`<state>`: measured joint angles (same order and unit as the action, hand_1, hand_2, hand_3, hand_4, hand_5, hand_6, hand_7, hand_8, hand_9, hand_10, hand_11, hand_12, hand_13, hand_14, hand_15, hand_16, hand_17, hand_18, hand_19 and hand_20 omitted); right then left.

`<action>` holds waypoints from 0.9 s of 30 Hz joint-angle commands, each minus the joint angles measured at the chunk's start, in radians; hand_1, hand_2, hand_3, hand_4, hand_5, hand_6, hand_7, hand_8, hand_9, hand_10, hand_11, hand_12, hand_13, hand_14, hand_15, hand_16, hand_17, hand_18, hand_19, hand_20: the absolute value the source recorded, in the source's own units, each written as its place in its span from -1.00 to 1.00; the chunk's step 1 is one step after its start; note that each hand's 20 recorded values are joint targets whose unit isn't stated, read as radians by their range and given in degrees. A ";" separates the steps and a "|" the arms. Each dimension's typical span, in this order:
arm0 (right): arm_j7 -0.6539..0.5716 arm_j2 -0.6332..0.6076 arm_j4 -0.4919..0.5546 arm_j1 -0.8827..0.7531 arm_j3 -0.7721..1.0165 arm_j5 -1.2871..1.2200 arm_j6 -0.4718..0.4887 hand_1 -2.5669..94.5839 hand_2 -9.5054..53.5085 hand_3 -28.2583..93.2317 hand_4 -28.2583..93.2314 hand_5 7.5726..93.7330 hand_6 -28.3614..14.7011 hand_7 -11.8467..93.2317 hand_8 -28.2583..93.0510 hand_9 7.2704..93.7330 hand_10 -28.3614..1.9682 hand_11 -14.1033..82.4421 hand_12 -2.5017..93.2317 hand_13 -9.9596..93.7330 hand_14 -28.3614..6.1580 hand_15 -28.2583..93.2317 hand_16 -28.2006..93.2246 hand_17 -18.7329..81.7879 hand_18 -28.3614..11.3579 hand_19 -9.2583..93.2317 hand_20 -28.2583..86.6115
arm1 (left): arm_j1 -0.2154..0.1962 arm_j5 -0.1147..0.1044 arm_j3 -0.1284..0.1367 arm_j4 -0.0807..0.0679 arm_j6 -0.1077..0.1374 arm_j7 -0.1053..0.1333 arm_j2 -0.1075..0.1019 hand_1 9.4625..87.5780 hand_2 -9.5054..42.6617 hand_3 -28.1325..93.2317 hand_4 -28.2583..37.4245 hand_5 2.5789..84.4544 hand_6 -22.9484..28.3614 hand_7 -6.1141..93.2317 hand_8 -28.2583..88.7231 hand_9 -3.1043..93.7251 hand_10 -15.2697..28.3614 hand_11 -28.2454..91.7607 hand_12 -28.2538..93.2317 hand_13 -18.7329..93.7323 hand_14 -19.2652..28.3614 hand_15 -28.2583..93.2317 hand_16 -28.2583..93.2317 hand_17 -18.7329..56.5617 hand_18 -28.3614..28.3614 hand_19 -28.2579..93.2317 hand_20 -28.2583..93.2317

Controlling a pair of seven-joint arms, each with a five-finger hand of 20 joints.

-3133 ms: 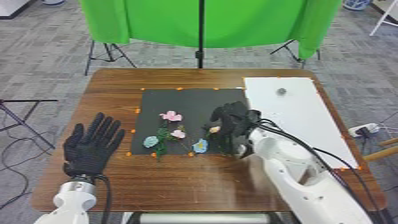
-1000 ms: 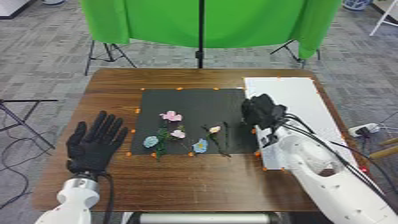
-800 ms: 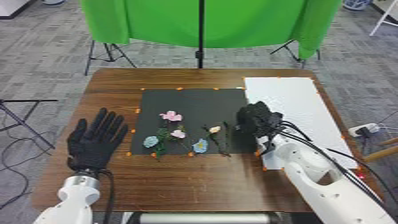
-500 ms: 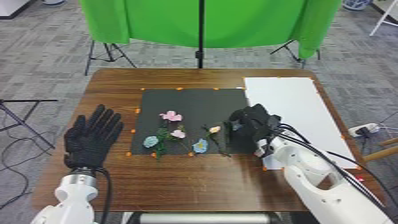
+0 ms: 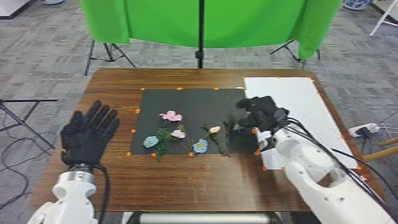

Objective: Arrange flowers

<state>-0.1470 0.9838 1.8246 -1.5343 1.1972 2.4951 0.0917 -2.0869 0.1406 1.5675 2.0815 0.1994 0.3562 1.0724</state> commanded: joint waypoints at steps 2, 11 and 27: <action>-0.030 0.158 0.187 -0.258 0.315 -0.698 -0.067 -0.44 -0.79 0.83 -1.00 -0.14 0.17 -0.54 -0.73 -0.01 -0.18 -0.47 -0.67 0.14 -0.14 0.04 -0.31 -0.22 -0.54 0.38 -0.10 | 0.010 0.042 0.034 -0.015 0.004 0.013 -0.005 -0.52 -0.19 0.76 -1.00 0.04 0.29 -0.65 -0.67 -0.16 0.42 -0.20 -0.37 -0.20 0.49 0.00 -0.64 -0.72 0.47 0.01 -0.36; 0.119 0.253 0.249 -0.400 0.445 -1.284 -0.278 -0.59 -0.56 0.84 -1.00 -0.27 0.27 -0.56 -0.72 -0.25 -0.10 -0.59 -0.72 -0.12 -0.30 -0.26 -0.25 -0.33 -0.50 0.01 -0.18 | -0.027 0.042 0.075 -0.004 0.014 0.004 -0.011 -0.53 -0.18 0.76 -1.00 0.02 0.29 -0.66 -0.67 -0.16 0.42 -0.21 -0.37 -0.20 0.50 0.00 -0.64 -0.72 0.47 0.00 -0.36; 0.106 0.273 0.333 -0.436 0.508 -1.450 -0.035 -0.73 -0.50 0.83 -1.00 -0.27 0.27 -0.59 -0.71 -0.30 -0.04 -0.64 -0.73 -0.17 -0.29 -0.40 -0.17 -0.35 -0.49 -0.16 -0.15 | -0.016 0.057 0.047 -0.012 0.007 0.016 -0.016 -0.55 -0.16 0.75 -1.00 0.02 0.28 -0.66 -0.67 -0.17 0.41 -0.23 -0.38 -0.20 0.47 -0.04 -0.64 -0.72 0.47 0.00 -0.36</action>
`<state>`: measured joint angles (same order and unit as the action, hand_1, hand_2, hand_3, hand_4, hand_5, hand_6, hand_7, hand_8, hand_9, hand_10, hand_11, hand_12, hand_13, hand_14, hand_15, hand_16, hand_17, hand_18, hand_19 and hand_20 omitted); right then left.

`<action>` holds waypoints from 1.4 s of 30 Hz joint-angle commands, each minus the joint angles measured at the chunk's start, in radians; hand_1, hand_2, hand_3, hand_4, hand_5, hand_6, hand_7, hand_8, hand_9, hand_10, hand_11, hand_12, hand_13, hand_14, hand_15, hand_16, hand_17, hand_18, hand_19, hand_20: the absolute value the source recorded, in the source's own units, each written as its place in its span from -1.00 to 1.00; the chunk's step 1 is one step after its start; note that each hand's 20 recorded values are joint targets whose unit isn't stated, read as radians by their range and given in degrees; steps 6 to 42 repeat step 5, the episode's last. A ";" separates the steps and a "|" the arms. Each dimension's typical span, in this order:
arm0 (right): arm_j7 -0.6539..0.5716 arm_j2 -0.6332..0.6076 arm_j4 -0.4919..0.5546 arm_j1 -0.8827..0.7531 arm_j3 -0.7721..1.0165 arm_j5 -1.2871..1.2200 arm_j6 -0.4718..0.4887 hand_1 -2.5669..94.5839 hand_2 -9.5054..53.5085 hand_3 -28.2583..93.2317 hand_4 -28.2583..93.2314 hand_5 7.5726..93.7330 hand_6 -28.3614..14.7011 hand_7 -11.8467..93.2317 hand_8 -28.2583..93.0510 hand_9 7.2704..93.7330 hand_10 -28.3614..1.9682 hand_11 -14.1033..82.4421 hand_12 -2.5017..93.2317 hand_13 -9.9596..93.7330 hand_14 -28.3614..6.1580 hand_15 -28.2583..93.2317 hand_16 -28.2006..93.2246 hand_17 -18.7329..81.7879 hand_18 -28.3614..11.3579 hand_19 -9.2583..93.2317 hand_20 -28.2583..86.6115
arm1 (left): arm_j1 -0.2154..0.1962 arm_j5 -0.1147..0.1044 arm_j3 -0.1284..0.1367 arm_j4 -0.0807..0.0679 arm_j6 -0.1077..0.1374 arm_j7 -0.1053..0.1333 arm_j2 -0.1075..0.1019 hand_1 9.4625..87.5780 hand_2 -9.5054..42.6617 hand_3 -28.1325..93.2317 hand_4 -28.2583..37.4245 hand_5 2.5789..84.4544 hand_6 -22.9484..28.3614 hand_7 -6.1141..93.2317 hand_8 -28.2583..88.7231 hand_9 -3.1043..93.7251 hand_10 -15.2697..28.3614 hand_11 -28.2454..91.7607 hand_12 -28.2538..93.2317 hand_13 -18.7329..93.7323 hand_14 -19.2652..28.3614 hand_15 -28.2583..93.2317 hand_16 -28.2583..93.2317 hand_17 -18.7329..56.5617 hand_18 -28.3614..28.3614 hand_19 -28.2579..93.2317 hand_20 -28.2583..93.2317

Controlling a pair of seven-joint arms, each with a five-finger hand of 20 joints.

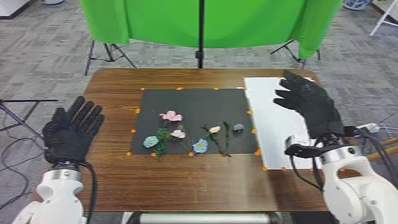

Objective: Arrange flowers

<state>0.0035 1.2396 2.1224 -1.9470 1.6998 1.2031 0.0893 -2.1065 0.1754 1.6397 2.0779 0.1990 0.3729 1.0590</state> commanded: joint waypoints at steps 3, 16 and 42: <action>-0.068 0.021 0.038 -0.031 0.002 -0.169 -0.044 -0.73 -0.49 0.83 -1.00 -0.27 0.27 -0.59 -0.71 -0.30 -0.04 -0.64 -0.73 -0.18 -0.30 -0.40 -0.17 -0.35 -0.48 -0.17 -0.15 | -0.002 0.019 -0.031 -0.004 0.014 0.002 -0.001 -0.55 -0.16 0.75 -1.00 0.03 0.28 -0.66 -0.67 -0.17 0.41 -0.23 -0.38 -0.19 0.46 -0.04 -0.64 -0.71 0.47 -0.01 -0.36; -0.067 0.021 0.037 -0.030 -0.001 -0.172 -0.045 -0.73 -0.48 0.82 -1.00 -0.27 0.27 -0.59 -0.71 -0.30 -0.04 -0.64 -0.73 -0.19 -0.31 -0.40 -0.17 -0.36 -0.48 -0.17 -0.15 | -0.012 0.011 -0.029 0.000 0.020 0.009 0.003 -0.55 -0.15 0.75 -1.00 0.03 0.28 -0.66 -0.67 -0.17 0.40 -0.22 -0.38 -0.19 0.46 -0.04 -0.64 -0.71 0.46 -0.01 -0.36; -0.067 0.021 0.037 -0.030 -0.001 -0.172 -0.045 -0.73 -0.48 0.82 -1.00 -0.27 0.27 -0.59 -0.71 -0.30 -0.04 -0.64 -0.73 -0.19 -0.31 -0.40 -0.17 -0.36 -0.48 -0.17 -0.15 | -0.012 0.011 -0.029 0.000 0.020 0.009 0.003 -0.55 -0.15 0.75 -1.00 0.03 0.28 -0.66 -0.67 -0.17 0.40 -0.22 -0.38 -0.19 0.46 -0.04 -0.64 -0.71 0.46 -0.01 -0.36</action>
